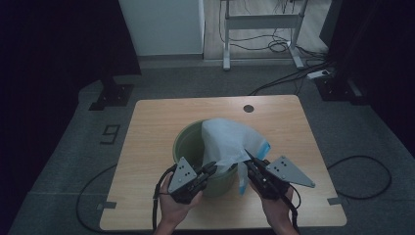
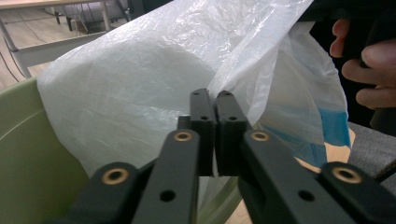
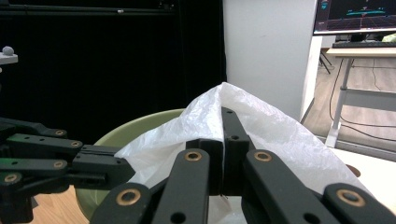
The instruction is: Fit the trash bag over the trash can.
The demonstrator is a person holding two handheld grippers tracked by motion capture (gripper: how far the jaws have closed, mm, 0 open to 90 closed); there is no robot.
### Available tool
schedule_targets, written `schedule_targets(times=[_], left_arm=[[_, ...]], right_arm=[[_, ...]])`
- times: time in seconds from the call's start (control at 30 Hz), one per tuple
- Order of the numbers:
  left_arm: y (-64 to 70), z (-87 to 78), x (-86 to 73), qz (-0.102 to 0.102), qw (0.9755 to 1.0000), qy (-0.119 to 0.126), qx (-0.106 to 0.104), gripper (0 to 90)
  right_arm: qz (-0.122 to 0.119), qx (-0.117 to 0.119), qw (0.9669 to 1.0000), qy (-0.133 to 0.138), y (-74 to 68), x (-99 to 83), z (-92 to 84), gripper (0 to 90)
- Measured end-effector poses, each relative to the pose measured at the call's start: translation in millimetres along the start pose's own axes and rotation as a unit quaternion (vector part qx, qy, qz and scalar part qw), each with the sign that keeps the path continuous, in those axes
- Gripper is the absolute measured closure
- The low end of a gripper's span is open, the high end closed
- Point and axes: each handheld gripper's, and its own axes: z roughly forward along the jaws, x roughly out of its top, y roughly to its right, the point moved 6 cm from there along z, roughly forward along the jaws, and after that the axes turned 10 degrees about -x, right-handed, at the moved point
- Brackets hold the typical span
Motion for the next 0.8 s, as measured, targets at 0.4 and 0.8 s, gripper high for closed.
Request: schedule_targets(times=[0.4, 0.8], left_arm=[[-11.5, -17.8, 10.7, -0.02, 0.9982, 0.043, 0.035, 90.0], [-22.9, -40.1, 15.5, -0.03, 0.995, 0.077, 0.057, 90.0]], right_arm=[[-0.008, -0.033, 0.9994, -0.012, 4.4, -23.6, -6.3, 49.7], [-0.003, -0.068, 0.9968, -0.042, 16.4, -57.9, -19.2, 38.4]])
